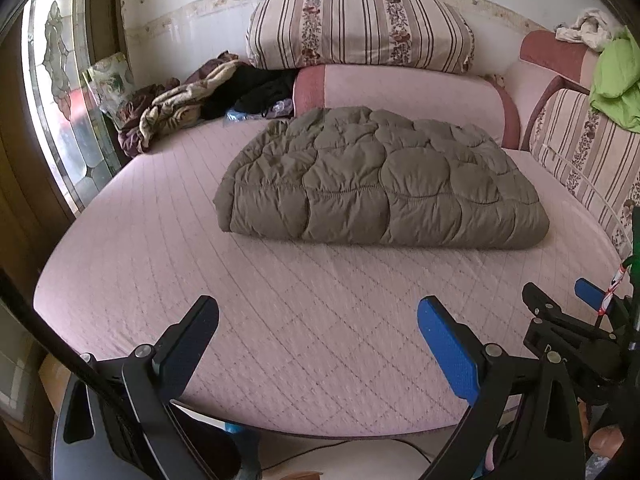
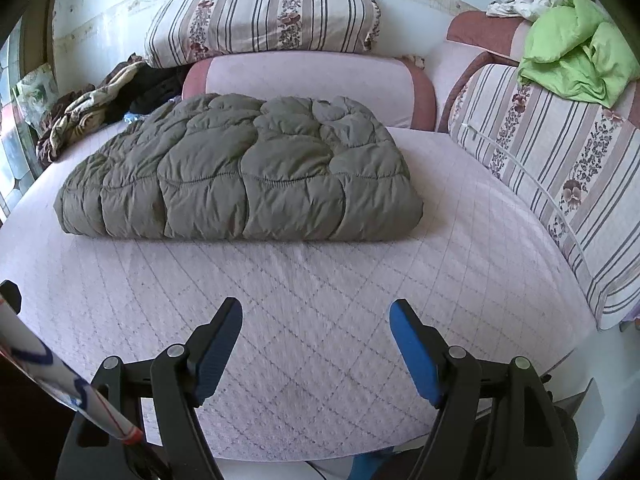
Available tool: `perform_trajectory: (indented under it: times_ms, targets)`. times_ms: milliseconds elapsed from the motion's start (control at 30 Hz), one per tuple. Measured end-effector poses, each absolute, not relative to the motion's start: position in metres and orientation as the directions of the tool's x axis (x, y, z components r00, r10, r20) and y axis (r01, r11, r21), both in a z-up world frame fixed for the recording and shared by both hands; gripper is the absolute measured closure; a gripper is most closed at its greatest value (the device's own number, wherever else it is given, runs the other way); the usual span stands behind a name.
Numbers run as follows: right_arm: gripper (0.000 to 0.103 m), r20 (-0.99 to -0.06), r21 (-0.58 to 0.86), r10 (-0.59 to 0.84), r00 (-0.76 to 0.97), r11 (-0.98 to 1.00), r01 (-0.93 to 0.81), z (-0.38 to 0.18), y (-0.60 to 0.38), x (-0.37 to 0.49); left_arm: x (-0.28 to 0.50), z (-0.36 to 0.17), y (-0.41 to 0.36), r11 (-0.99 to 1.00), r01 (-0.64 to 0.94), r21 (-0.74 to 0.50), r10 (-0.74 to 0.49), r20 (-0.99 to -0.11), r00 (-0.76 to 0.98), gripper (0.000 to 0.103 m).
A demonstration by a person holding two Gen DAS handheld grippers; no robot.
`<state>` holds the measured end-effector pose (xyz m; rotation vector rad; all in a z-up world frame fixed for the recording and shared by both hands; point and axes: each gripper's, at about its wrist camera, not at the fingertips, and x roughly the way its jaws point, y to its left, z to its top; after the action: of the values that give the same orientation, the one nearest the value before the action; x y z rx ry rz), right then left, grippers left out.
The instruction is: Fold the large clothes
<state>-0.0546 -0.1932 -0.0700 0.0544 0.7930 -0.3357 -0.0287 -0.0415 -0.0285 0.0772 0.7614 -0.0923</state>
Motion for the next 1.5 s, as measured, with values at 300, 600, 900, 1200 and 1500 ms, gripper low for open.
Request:
perform_trajectory:
  times_ms: [300,600,900,1200,1500]
  targets:
    - [0.023,-0.709,-0.111,-0.296,0.64,0.943,0.312,-0.077,-0.187,-0.048,-0.018,-0.042,-0.037,0.995,0.098,0.011,-0.059,-0.726,0.685,0.004]
    - [0.022,-0.715,-0.126,-0.299,0.632,0.944,0.304,-0.083,-0.182,-0.044,-0.013,-0.047,-0.034,0.996,0.088,-0.004,-0.063,-0.737,0.673,0.004]
    - [0.022,-0.718,-0.127,-0.3,0.628,0.944,0.306,-0.086,-0.183,-0.042,-0.009,-0.053,-0.037,0.995,0.098,0.005,-0.061,-0.754,0.654,0.004]
    - [0.022,-0.698,-0.171,-0.361,0.618,0.923,0.345,-0.082,-0.187,-0.049,-0.008,-0.052,-0.042,0.994,0.104,0.022,-0.057,-0.715,0.697,0.004]
    - [0.019,-0.672,-0.132,-0.403,0.621,0.891,0.435,-0.081,-0.205,-0.074,-0.025,-0.025,-0.049,0.986,0.167,-0.024,-0.147,-0.606,0.782,0.004]
